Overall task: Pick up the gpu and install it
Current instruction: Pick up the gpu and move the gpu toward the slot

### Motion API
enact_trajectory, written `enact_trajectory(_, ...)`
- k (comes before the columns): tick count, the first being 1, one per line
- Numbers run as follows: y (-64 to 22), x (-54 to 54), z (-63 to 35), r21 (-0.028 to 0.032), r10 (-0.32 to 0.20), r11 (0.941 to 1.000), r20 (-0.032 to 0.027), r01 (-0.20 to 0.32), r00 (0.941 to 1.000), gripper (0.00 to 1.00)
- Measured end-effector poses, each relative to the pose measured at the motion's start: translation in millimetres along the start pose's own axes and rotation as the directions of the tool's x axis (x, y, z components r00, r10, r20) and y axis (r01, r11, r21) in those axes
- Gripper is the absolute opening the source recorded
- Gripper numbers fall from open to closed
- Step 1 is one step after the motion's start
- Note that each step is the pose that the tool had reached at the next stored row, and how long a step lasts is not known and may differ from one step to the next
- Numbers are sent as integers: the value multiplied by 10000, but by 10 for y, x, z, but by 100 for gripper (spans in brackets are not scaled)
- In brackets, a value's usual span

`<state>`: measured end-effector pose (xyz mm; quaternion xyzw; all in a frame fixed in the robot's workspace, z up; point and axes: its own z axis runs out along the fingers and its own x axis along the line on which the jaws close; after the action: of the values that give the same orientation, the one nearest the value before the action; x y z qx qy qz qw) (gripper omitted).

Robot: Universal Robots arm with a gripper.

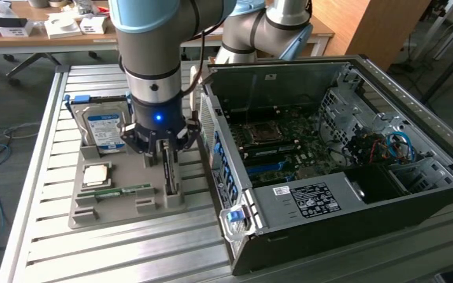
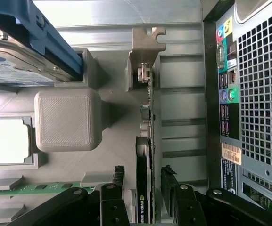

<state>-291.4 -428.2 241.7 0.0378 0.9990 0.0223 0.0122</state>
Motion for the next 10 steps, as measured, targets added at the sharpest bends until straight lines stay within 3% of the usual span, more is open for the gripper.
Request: enact_trajectory(10,-2,2,67,0,1,10000,-1,-1,10000,44)
